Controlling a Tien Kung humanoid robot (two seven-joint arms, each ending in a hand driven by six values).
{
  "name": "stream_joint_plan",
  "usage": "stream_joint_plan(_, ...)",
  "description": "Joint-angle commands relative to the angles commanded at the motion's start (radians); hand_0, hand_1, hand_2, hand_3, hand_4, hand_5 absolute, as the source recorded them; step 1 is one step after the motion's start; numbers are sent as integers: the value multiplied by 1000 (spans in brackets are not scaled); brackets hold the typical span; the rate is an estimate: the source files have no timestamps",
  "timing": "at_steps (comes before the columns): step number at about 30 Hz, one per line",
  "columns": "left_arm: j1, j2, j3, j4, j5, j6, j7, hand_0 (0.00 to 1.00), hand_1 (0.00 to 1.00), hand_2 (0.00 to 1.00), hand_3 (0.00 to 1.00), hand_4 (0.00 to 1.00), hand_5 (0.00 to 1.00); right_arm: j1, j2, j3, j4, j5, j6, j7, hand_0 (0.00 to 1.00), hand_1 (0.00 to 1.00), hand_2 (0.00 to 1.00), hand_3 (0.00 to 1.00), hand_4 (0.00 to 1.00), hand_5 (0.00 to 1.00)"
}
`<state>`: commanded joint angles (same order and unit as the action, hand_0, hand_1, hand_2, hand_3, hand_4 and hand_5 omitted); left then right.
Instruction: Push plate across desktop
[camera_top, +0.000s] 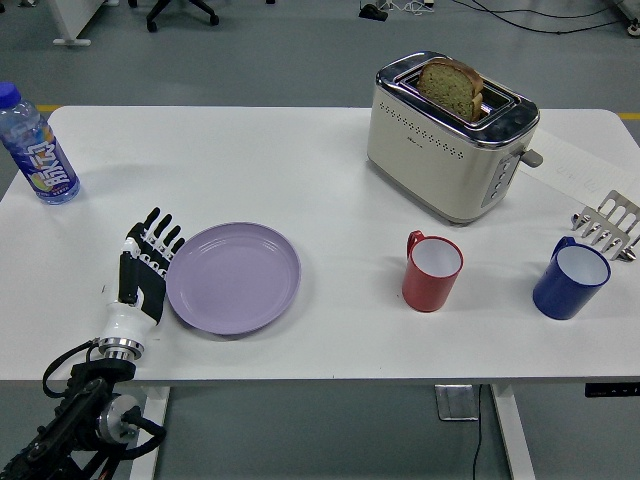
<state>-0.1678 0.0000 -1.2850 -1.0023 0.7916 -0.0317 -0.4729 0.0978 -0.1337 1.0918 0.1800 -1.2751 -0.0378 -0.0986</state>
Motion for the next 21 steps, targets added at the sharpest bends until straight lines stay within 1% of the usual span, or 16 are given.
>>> stream_joint_plan(21,-4,0,128,-8,-38,15,-20,891,909,946,928,492,998,-1,-3,1,0,-3,-1,0,626,558,657,612,165,320)
